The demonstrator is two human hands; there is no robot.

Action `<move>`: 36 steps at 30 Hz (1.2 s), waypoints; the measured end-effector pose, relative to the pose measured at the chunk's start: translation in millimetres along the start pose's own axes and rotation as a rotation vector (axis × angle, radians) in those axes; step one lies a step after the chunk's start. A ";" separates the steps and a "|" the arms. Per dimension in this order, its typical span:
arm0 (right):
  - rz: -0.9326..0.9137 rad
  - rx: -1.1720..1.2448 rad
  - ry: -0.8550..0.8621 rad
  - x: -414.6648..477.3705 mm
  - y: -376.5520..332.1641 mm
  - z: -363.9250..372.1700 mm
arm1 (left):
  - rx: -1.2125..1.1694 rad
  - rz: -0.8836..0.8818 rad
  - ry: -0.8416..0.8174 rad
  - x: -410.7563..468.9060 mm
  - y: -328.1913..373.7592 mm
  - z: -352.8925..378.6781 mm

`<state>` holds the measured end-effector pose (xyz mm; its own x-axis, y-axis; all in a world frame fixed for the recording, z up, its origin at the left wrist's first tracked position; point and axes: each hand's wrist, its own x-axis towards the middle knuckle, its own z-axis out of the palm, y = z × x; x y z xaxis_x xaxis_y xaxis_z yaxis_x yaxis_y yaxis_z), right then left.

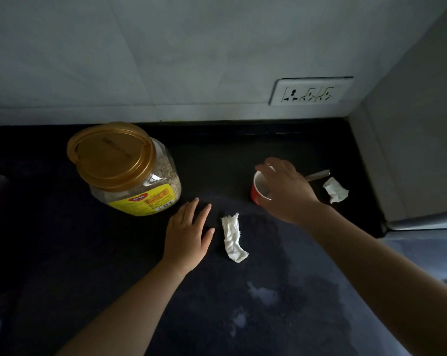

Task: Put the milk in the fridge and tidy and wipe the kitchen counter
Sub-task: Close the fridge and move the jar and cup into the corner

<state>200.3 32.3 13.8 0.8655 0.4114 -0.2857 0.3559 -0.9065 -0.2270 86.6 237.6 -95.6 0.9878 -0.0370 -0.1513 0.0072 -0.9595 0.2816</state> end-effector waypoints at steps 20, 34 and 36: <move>0.052 0.111 -0.007 -47.8 -40.4 -23.7 | -0.282 0.085 0.086 -19.0 3.3 -98.1; 0.025 0.160 0.096 -81.1 -94.4 -38.5 | -0.151 0.203 0.534 -5.8 -33.0 -242.2; 0.030 0.158 0.100 -86.5 -101.3 -40.2 | -0.155 0.102 0.481 5.1 -43.3 -239.2</move>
<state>103.6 84.8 99.0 0.9087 0.3654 -0.2020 0.2762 -0.8890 -0.3653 128.5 345.7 118.1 0.9442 0.0393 0.3270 -0.1061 -0.9036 0.4150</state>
